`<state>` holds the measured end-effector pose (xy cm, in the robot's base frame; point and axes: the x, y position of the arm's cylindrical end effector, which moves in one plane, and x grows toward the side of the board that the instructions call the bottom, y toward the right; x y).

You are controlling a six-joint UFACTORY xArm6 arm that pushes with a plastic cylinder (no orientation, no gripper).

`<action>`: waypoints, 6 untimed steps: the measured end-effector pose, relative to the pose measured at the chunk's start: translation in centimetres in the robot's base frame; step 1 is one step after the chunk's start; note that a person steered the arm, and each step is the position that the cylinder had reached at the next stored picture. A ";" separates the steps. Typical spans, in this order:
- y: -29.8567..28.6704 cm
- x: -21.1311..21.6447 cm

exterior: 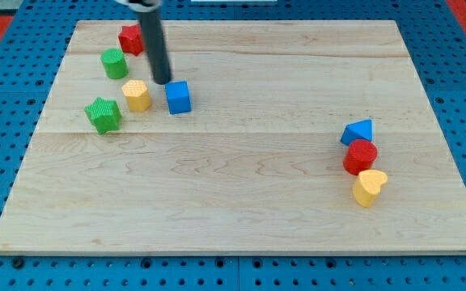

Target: Move the yellow hexagon in between the green blocks

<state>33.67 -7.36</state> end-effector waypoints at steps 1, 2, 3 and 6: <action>7.7 3.4; 2.4 5.3; -1.9 -0.8; 1.6 5.9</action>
